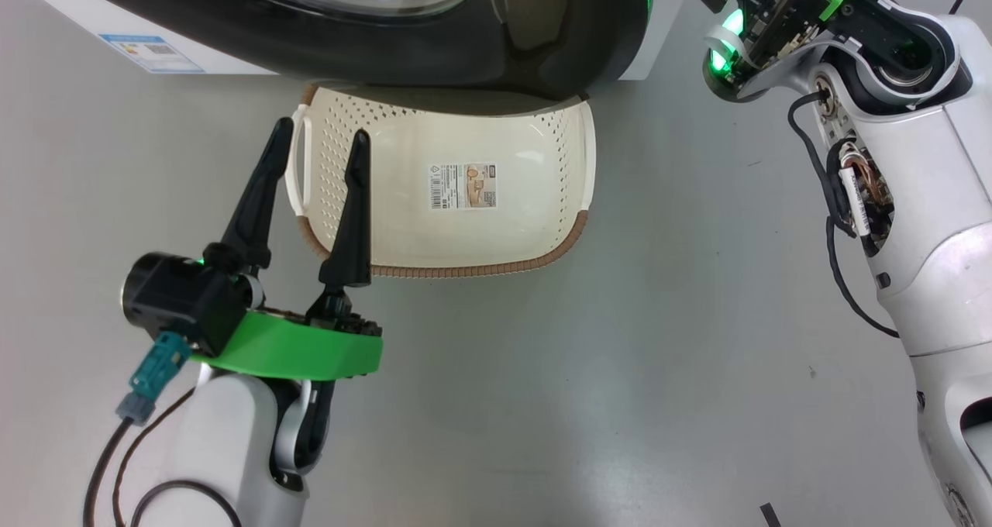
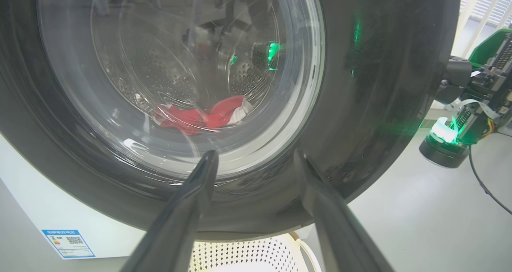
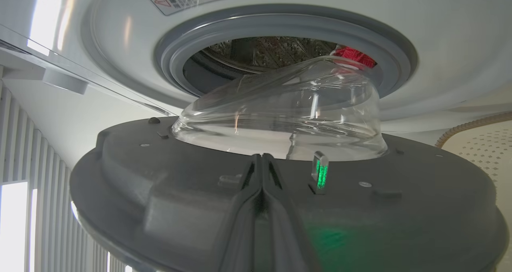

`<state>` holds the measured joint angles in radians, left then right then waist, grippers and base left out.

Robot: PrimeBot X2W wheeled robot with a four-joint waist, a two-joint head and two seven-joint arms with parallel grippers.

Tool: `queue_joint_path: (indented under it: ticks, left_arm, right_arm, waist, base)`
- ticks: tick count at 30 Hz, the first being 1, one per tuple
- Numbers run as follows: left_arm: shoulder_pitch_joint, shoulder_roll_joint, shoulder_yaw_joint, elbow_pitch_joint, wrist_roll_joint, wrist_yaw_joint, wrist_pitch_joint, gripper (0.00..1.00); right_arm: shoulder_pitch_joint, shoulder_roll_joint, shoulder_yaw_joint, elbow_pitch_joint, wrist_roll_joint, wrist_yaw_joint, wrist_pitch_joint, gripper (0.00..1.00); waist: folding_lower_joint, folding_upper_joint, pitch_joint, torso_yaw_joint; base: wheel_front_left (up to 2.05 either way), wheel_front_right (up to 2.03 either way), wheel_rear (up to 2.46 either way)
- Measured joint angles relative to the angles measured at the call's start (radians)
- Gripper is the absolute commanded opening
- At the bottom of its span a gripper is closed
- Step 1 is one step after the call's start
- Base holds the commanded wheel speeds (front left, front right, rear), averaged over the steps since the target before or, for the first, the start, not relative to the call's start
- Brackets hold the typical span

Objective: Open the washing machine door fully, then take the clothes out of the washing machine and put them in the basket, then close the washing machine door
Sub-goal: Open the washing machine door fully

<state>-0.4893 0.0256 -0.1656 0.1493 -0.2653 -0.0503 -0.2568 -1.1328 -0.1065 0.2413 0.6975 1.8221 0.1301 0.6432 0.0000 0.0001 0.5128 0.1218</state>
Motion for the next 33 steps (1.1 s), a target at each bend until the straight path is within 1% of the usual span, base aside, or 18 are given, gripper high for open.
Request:
queue_joint_path:
  ticks: [6, 10, 24, 33]
  left_arm:
    - [0.0, 0.0, -0.001, 0.006, -0.001, 0.001, 0.0, 1.0]
    - [0.0, 0.0, -0.002, 0.015, -0.006, 0.007, 0.0, 1.0]
    - [0.025, 0.0, 0.008, 0.046, -0.007, 0.007, 0.0, 1.0]
    - [0.072, 0.0, 0.01, 0.058, -0.007, 0.008, 0.0, 1.0]
  right_arm:
    - [0.001, -0.006, 0.02, -0.001, 0.0, 0.0, 0.001, 0.0]
    - [0.01, -0.009, 0.029, -0.025, 0.002, 0.0, 0.001, 0.0]
    - [0.155, -0.012, 0.065, -0.05, 0.01, 0.0, -0.002, 0.0]
    - [0.259, -0.005, 0.076, -0.058, 0.057, -0.005, -0.002, 0.0]
  waist:
    - [0.0, 0.0, -0.008, 0.001]
    - [0.0, 0.0, -0.019, 0.003]
    - [0.0, 0.0, -0.103, 0.032]
    - [0.0, 0.0, -0.18, 0.061]
  base:
    - [0.0, 0.0, 0.0]
    - [0.0, 0.0, 0.0]
    - [0.0, 0.0, 0.0]
    - [0.0, 0.0, 0.0]
